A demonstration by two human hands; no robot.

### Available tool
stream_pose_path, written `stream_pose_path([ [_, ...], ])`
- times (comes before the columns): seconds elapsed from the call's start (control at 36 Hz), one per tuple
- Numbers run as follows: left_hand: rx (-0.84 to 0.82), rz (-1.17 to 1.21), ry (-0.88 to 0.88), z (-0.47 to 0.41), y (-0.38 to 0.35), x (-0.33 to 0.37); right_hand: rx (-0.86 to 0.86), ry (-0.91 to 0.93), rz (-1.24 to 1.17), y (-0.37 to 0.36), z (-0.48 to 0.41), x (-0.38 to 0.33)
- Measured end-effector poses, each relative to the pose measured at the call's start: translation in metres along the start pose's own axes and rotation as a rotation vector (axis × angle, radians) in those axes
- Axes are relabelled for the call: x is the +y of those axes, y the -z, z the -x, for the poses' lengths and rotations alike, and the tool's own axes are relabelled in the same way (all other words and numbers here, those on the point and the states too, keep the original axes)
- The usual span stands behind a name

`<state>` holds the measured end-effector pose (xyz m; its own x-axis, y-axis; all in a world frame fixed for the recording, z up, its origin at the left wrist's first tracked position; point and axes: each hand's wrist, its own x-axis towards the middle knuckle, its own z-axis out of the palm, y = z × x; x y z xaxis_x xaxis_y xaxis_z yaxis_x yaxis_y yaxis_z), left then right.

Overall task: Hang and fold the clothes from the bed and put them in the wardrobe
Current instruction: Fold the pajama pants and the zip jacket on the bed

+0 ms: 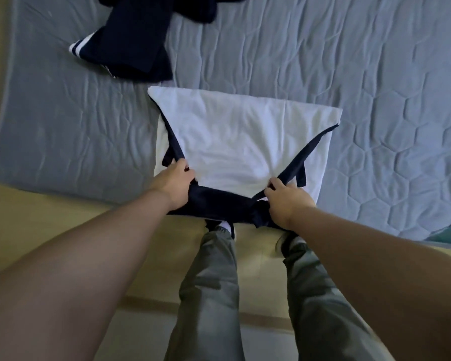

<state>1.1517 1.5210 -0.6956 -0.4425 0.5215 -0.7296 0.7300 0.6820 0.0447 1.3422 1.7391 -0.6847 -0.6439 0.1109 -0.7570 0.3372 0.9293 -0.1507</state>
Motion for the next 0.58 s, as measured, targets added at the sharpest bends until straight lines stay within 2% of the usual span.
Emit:
stream_pose_path([
  [0.06,-0.09,-0.085,0.024,-0.004,0.004,0.006,-0.028,0.012,0.022,0.0,-0.009,0.0],
  [0.14,-0.062,-0.16,0.057,-0.017,0.02,0.015,0.027,0.025,0.033,0.011,-0.023,0.004],
  [0.22,0.103,-0.16,0.091,-0.039,0.045,0.015,0.239,-0.05,-0.011,0.033,-0.042,0.018],
  [0.31,0.357,-0.019,0.096,-0.07,0.072,0.007,0.484,-0.137,-0.025,0.053,-0.068,0.044],
  [0.39,0.478,0.045,0.12,-0.11,0.099,-0.005,0.631,-0.246,0.001,0.071,-0.098,0.07],
  [0.44,0.45,0.02,0.15,-0.138,0.114,-0.012,0.614,-0.322,-0.025,0.081,-0.119,0.086],
  [0.53,0.268,-0.067,0.134,-0.165,0.125,-0.022,0.467,-0.391,-0.03,0.089,-0.143,0.106],
  [0.58,0.183,-0.119,0.125,-0.17,0.129,-0.025,0.428,-0.403,-0.037,0.092,-0.151,0.113],
])
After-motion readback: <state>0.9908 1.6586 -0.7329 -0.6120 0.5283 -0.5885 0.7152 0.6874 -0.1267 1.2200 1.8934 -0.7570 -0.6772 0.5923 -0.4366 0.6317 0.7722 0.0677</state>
